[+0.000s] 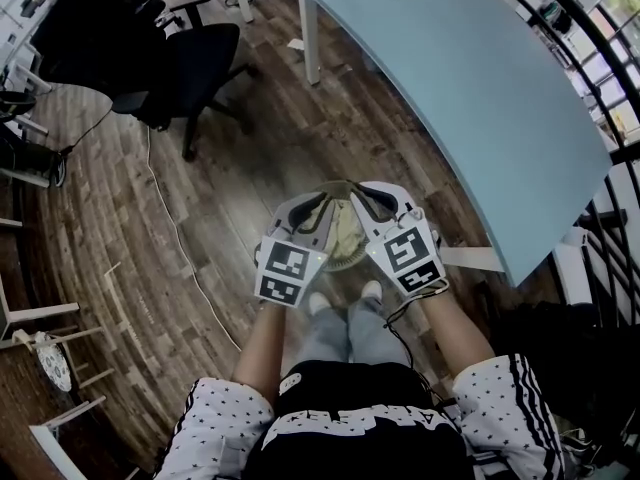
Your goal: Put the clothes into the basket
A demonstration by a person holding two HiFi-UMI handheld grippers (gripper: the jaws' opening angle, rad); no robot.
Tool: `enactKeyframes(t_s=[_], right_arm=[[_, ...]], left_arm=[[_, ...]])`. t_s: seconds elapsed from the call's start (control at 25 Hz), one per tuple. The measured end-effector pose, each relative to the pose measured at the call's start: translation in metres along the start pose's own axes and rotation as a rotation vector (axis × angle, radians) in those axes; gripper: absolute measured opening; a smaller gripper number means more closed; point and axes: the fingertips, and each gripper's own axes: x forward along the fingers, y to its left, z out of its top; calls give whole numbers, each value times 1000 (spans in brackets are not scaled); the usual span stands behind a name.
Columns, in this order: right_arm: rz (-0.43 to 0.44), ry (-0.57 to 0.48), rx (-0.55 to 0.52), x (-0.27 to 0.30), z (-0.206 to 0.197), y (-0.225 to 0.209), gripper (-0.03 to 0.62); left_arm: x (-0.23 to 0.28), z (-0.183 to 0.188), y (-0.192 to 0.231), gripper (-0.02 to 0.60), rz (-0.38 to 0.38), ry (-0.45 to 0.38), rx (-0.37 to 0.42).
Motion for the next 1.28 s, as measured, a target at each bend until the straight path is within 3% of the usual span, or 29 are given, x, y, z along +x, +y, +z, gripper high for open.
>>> enactKeyframes(t_s=[0.4,0.76,1.28], right_arm=[[82,-110,85,-23,40,22,26],[60,-155,13,-42,75,32,26],[63,-281,55,-69,123,21,26]], left_arm=[[-27,40,-20,14,-70,-75,28],[-49,64,-18,14,-50,-130,31],[-80,112,-25,14,-48,-208,128]])
